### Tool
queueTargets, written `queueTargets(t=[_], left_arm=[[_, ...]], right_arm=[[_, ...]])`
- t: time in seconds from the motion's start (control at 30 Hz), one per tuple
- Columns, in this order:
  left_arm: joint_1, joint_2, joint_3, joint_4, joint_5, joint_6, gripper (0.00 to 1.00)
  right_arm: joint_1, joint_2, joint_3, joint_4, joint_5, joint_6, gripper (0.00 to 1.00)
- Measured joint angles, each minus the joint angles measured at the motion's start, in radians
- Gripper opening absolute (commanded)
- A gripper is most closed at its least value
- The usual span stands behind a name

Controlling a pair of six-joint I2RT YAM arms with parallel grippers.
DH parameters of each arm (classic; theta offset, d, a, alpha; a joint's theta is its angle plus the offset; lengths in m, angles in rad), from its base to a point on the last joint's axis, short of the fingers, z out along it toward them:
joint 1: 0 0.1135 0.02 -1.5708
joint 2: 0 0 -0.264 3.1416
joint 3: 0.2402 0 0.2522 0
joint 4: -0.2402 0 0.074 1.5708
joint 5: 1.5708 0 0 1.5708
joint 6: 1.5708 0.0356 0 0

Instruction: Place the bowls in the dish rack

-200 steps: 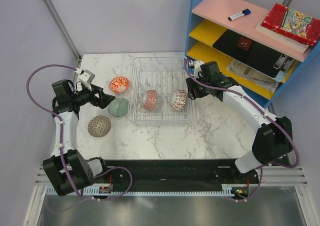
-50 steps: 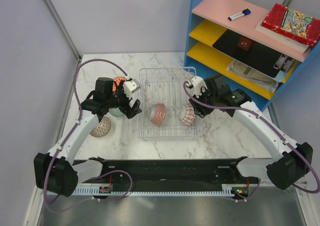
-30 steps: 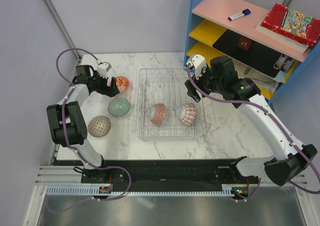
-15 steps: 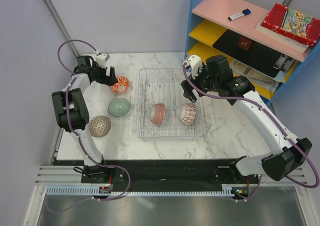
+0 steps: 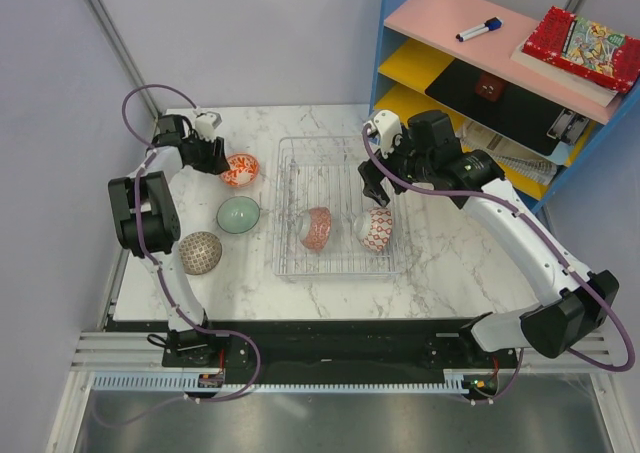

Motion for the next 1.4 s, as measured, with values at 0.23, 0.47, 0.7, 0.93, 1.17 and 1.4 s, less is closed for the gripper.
queueTargets(t=[0.23, 0.47, 0.7, 0.93, 1.17, 1.4], left_arm=[[-0.003, 0.005, 0.034, -0.033, -0.001, 0.004, 0.41], [-0.021, 0.029, 0.052, -0.066, -0.002, 0.014, 0.42], [-0.040, 0.067, 0.067, -0.112, -0.015, 0.034, 0.24], [-0.055, 0.070, 0.129, -0.142, -0.002, 0.037, 0.02], [-0.055, 0.070, 0.171, -0.197, -0.045, 0.043, 0.02], [-0.052, 0.013, 0.227, -0.259, 0.009, 0.047, 0.02]], right_arm=[[0.000, 0.001, 0.002, 0.006, 0.000, 0.011, 0.98], [0.000, 0.001, 0.005, 0.019, 0.000, 0.023, 0.98], [0.000, 0.001, 0.005, 0.023, 0.000, 0.030, 0.98], [0.000, 0.001, 0.005, 0.024, -0.001, 0.035, 0.98], [0.000, 0.015, 0.019, 0.023, -0.007, 0.063, 0.97], [-0.006, 0.094, 0.089, 0.047, -0.091, 0.156, 0.97]])
